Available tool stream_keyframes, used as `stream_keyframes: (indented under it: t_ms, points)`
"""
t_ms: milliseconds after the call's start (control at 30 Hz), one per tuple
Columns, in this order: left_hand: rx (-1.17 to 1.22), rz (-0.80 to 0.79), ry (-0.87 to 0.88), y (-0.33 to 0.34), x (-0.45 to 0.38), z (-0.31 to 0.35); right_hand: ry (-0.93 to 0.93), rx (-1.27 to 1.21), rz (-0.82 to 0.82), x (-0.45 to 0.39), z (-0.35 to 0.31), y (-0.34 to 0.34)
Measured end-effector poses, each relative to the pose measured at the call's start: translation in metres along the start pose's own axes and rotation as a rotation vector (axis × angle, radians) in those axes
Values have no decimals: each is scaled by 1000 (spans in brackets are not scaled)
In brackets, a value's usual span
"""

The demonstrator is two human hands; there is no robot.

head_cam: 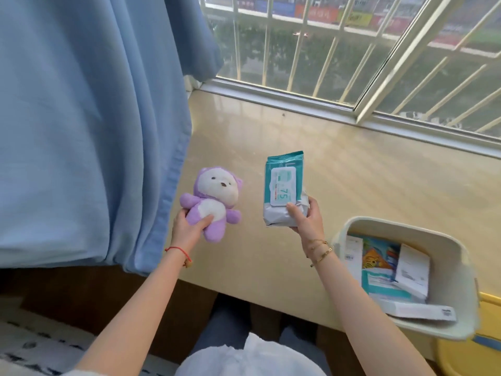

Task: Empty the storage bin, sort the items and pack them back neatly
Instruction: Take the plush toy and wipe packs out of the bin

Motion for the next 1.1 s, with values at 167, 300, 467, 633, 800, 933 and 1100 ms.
stream_keyframes:
  t_ms: [167, 300, 467, 633, 800, 933, 1100]
  points:
    - [128, -16, -22, -21, -84, 5, 75, -21, 54, -46, 31, 77]
    - [144, -29, 15, -12, -145, 5, 99, 1, 94, -85, 63, 114]
    - [176, -80, 46, 8, -204, -11, 101, 34, 115, -125, 106, 139]
    - [164, -82, 92, 23, -231, -22, 50, 98, 148, -145, 136, 148]
    - [-1, -57, 142, 25, -234, -25, -31, 335, 169, -144, 147, 146]
    - [-172, 17, 134, 20, -222, -30, -73, 574, 175, -141, 140, 136]
    - [-298, 87, 244, 8, -189, -30, -203, 806, 118, -116, 116, 107]
Point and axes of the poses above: each hand's wrist, its own x-axis away from the middle knuckle, its own y-axis out of the palm, z = x × y, the point moved 2 cm from there along -x, towards the middle knuckle, and after that the axes turned 9 degrees about -y, right-handed, at the moved point
